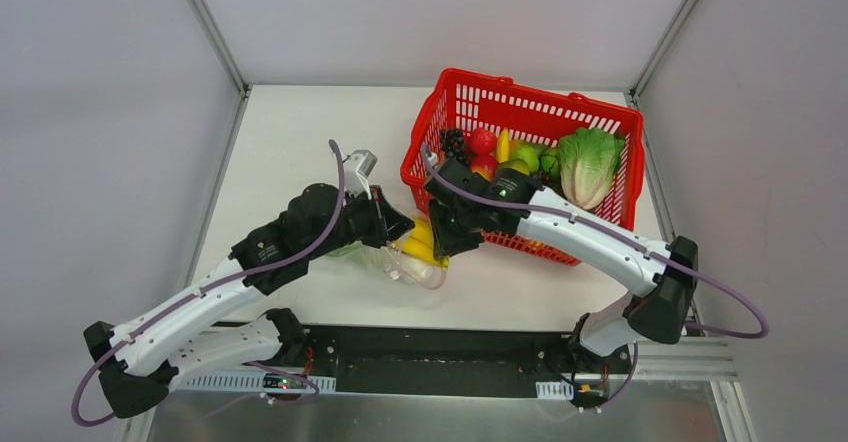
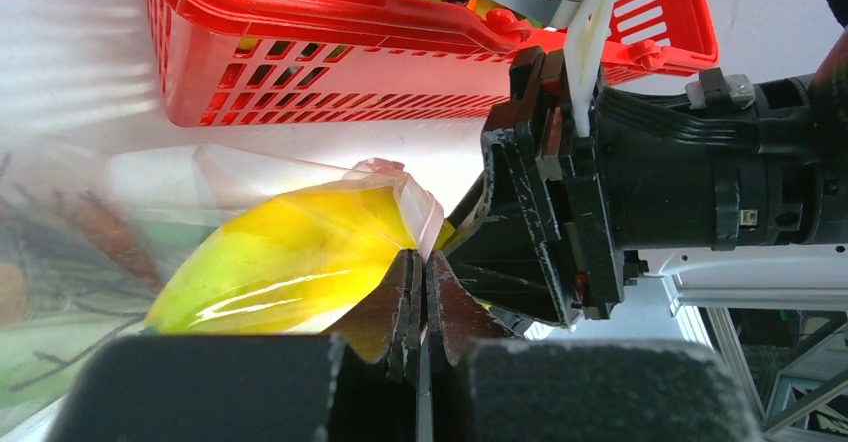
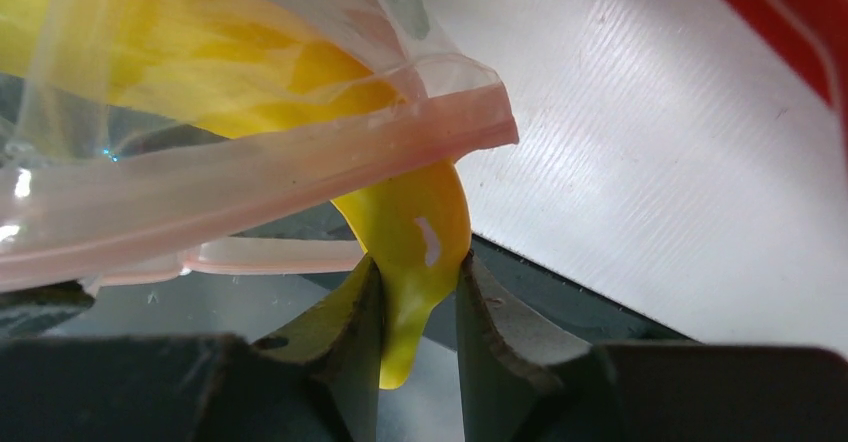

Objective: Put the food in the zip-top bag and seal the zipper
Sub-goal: Place the fake fruit in the zipper food storage bag.

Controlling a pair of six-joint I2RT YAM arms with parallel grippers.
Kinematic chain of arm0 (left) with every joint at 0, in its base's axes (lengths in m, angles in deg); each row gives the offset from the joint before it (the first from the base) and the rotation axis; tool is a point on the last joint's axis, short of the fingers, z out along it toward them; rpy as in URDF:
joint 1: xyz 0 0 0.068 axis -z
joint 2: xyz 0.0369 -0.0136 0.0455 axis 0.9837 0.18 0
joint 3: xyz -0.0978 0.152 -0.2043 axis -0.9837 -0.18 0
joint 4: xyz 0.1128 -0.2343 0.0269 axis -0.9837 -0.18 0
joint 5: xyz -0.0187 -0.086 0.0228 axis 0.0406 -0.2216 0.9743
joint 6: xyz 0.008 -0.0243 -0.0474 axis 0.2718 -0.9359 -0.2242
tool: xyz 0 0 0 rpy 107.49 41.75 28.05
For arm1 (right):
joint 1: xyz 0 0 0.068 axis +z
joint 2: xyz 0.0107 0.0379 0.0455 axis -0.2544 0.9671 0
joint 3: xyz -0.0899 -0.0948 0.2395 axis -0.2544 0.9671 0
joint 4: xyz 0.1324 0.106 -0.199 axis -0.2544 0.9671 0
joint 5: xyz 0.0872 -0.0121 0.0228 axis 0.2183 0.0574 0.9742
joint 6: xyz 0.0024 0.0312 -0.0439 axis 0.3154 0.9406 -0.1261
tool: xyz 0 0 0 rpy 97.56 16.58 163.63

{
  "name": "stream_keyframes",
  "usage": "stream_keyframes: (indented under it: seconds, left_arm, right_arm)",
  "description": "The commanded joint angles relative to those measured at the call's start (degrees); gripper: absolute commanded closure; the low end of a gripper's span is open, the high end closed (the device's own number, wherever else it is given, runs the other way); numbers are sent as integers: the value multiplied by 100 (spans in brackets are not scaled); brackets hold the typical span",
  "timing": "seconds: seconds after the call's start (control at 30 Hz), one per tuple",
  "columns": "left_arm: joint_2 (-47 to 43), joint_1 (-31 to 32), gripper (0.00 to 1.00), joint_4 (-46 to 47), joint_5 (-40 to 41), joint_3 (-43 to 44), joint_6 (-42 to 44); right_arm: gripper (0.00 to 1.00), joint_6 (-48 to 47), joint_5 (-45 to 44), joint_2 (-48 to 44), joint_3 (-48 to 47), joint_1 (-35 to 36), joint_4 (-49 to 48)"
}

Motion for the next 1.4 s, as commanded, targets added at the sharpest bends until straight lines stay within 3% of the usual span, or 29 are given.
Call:
stream_keyframes:
  seconds: [0.0, 0.17, 0.33, 0.6, 0.83, 1.13, 1.23, 1.37]
  left_arm:
    - [-237, 68, 100, 397, 47, 37, -142]
    - [-401, 68, 100, 396, 418, -72, -208]
    - [-536, 59, 100, 461, 611, -115, -217]
    - [-567, 60, 100, 509, 600, -167, -265]
    - [-556, 59, 100, 656, 511, -205, -308]
    - [-638, 53, 100, 740, 489, -306, -391]
    - [-726, 51, 100, 709, 568, -332, -370]
    - [-822, 53, 100, 677, 644, -359, -352]
  right_arm:
    - [77, -301, -957, 134, -643, 379, -280]
    - [75, -879, -2635, 46, -535, 1102, -545]
    - [75, -1777, -3670, -481, 452, 1555, -1737]
    - [71, -4151, -3824, -1559, 2135, 2011, -4449]
    - [67, -5216, -3716, -1371, 2382, 2100, -5002]
    - [41, -4907, -2923, -1658, 2603, 2098, -5239]
    - [39, -4779, -2921, -2005, 2725, 2081, -5124]
    - [32, -3071, -3132, -2619, 2748, 1838, -4722]
